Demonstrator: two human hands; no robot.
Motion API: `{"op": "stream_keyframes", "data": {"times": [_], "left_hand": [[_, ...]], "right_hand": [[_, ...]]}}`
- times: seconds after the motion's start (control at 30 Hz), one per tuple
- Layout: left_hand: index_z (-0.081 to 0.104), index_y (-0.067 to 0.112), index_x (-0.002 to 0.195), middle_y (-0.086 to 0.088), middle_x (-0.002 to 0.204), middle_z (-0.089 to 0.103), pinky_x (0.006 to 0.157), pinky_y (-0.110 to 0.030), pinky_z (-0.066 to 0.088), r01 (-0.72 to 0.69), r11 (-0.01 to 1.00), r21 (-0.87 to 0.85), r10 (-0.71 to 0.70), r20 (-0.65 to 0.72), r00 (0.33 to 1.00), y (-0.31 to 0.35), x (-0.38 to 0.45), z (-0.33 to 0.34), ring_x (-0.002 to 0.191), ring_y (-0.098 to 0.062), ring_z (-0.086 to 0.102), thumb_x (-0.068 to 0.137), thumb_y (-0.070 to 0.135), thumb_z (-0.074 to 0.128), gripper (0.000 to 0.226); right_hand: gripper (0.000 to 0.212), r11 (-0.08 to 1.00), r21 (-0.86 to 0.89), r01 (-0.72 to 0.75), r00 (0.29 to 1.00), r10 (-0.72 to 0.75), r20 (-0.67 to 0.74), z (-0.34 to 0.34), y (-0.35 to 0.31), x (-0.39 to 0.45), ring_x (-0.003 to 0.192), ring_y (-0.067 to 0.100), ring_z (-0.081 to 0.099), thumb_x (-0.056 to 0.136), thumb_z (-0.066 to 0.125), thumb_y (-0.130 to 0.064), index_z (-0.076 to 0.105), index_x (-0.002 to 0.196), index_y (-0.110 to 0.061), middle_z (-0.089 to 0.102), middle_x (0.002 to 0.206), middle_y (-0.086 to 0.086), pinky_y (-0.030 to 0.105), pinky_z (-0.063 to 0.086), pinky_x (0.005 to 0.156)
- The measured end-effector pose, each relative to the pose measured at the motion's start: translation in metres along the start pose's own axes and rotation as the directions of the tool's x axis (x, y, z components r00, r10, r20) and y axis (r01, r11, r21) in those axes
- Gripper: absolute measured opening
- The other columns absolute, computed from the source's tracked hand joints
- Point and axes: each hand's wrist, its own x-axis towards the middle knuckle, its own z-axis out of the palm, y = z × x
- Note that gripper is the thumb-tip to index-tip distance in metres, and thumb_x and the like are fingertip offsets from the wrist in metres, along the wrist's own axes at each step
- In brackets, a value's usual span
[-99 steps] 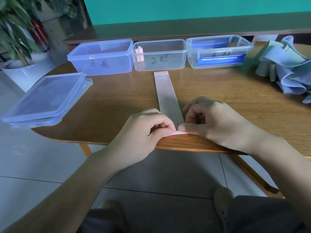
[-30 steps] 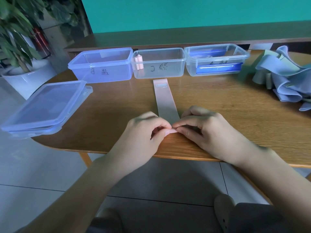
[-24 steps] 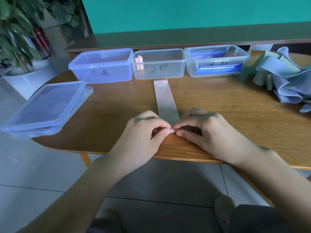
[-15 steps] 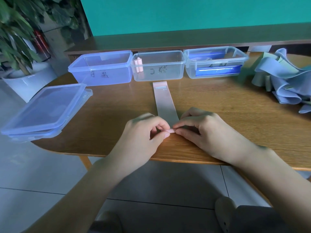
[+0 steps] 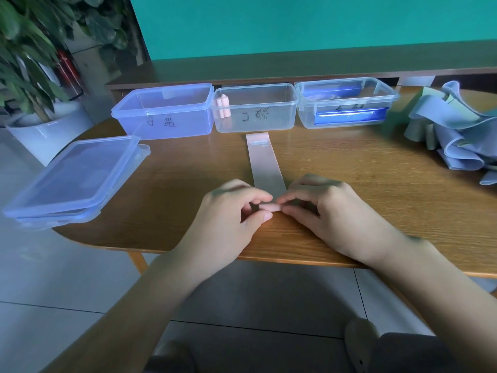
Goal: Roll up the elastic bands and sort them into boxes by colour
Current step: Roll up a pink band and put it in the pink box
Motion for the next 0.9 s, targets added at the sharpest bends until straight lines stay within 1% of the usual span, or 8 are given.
{"op": "stream_keyframes", "data": {"times": [0.07,0.13,0.33,0.43,0.6,0.67,0.77,0.9], "left_hand": [[0.075,0.032,0.108,0.021,0.098,0.059,0.079,-0.010,0.049,-0.002,1.000,-0.009,0.002,-0.019,1.000,0.001,0.000,0.000,0.093,0.002,0.058,0.089,0.032,0.073,0.019],[0.075,0.033,0.103,0.023,0.096,0.059,0.074,-0.009,0.050,-0.001,1.000,-0.008,0.001,-0.012,1.000,0.002,0.000,0.000,0.091,0.001,0.058,0.089,0.031,0.073,0.014],[0.075,0.032,0.094,0.021,0.091,0.061,0.069,-0.004,0.039,-0.014,1.000,-0.013,0.014,-0.008,1.000,0.001,0.004,0.000,0.086,0.001,0.056,0.089,0.026,0.074,0.008],[0.074,0.032,0.093,0.021,0.091,0.061,0.068,-0.002,0.038,-0.023,0.999,-0.026,0.023,-0.008,1.000,-0.002,0.008,0.001,0.086,0.003,0.057,0.090,0.028,0.072,0.005],[0.078,0.029,0.098,0.018,0.095,0.066,0.072,-0.007,0.043,-0.052,0.998,-0.038,0.052,-0.003,0.999,-0.006,0.011,0.000,0.086,-0.002,0.060,0.093,0.036,0.066,0.014],[0.078,0.028,0.099,0.017,0.097,0.067,0.071,-0.009,0.045,-0.051,0.998,-0.042,0.050,-0.023,0.998,-0.007,0.010,0.001,0.086,-0.005,0.061,0.092,0.033,0.069,0.013],[0.078,0.029,0.097,0.017,0.095,0.066,0.069,-0.008,0.044,-0.041,0.998,-0.049,0.038,-0.073,0.997,-0.006,0.010,0.003,0.085,-0.005,0.061,0.089,0.032,0.074,0.009],[0.077,0.034,0.095,0.021,0.094,0.064,0.069,-0.003,0.038,-0.018,0.999,-0.031,0.017,-0.023,1.000,-0.007,0.015,0.005,0.085,0.002,0.058,0.089,0.034,0.073,0.007]], "right_hand": [[0.017,1.000,0.002,-0.004,1.000,0.004,0.003,0.001,0.000,0.001,0.094,0.008,0.063,0.098,0.064,-0.034,0.075,0.110,-0.031,0.062,0.103,-0.015,0.039,0.055,0.082],[0.017,1.000,-0.002,-0.005,1.000,0.005,-0.001,0.001,0.000,0.001,0.094,0.009,0.064,0.098,0.063,-0.033,0.075,0.108,-0.029,0.062,0.103,-0.013,0.040,0.055,0.082],[0.016,0.998,-0.062,0.012,1.000,-0.014,-0.022,0.001,0.001,0.001,0.094,0.011,0.061,0.098,0.065,-0.029,0.077,0.108,-0.026,0.057,0.105,-0.006,0.036,0.054,0.081],[0.015,0.997,-0.074,0.017,0.998,-0.021,-0.055,0.002,0.001,0.000,0.097,0.015,0.062,0.097,0.068,-0.025,0.076,0.109,-0.024,0.060,0.105,-0.005,0.038,0.055,0.083],[0.018,0.999,-0.045,-0.003,1.000,0.001,-0.028,0.001,0.002,0.001,0.098,0.014,0.063,0.097,0.062,-0.029,0.073,0.112,-0.027,0.062,0.107,-0.010,0.041,0.055,0.084],[0.020,0.999,-0.030,-0.018,1.000,0.018,-0.012,0.001,0.002,0.003,0.099,0.012,0.063,0.097,0.060,-0.032,0.073,0.112,-0.029,0.061,0.107,-0.011,0.042,0.055,0.084],[0.024,0.999,-0.013,-0.029,1.000,0.030,0.008,0.001,0.002,0.006,0.098,0.012,0.062,0.097,0.056,-0.037,0.073,0.111,-0.028,0.061,0.106,-0.011,0.042,0.054,0.083],[0.026,0.999,-0.023,-0.041,0.999,0.042,0.027,0.000,0.002,0.010,0.097,0.012,0.062,0.098,0.053,-0.039,0.075,0.109,-0.028,0.060,0.107,-0.009,0.042,0.055,0.083]]}}
